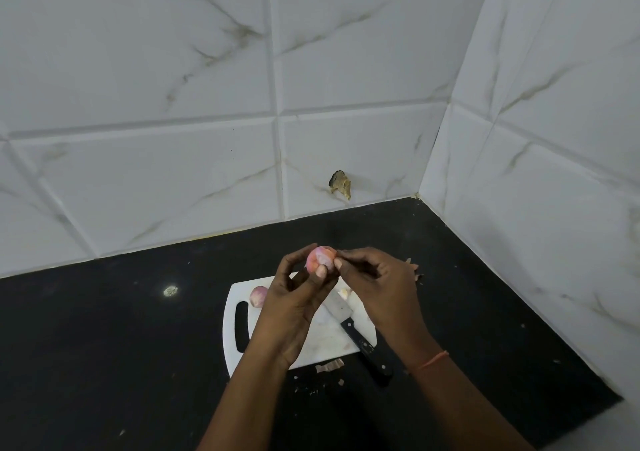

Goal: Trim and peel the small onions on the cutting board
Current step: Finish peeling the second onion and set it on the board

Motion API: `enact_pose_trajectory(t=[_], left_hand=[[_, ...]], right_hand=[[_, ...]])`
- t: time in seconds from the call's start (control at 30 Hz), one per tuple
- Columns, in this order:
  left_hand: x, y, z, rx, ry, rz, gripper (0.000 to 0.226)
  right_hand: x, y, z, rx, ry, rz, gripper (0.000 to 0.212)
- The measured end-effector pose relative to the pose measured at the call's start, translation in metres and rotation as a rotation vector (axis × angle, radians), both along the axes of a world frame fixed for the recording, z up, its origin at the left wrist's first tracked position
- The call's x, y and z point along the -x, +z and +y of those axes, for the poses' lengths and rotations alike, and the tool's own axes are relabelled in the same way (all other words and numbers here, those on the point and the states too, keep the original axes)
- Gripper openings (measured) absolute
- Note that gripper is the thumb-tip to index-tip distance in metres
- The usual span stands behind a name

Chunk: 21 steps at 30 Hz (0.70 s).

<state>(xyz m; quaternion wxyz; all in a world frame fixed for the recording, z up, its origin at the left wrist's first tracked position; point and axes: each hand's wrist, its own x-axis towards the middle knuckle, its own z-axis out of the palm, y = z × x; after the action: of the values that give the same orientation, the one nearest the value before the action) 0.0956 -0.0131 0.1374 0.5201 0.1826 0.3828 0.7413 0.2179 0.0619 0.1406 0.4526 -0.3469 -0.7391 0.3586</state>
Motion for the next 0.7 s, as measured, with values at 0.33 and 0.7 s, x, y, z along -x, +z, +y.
enact_pose_trajectory(t=[0.33, 0.7], left_hand=[[0.0010, 0.0000, -0.0017, -0.009, 0.030, 0.088, 0.051], [-0.0030, 0.0007, -0.0051, -0.001, -0.028, 0.072, 0.049]], right_hand=[[0.0008, 0.0072, -0.0010, -0.026, -0.014, -0.020, 0.010], [0.0034, 0.0067, -0.0071, -0.127, -0.108, -0.024, 0.013]])
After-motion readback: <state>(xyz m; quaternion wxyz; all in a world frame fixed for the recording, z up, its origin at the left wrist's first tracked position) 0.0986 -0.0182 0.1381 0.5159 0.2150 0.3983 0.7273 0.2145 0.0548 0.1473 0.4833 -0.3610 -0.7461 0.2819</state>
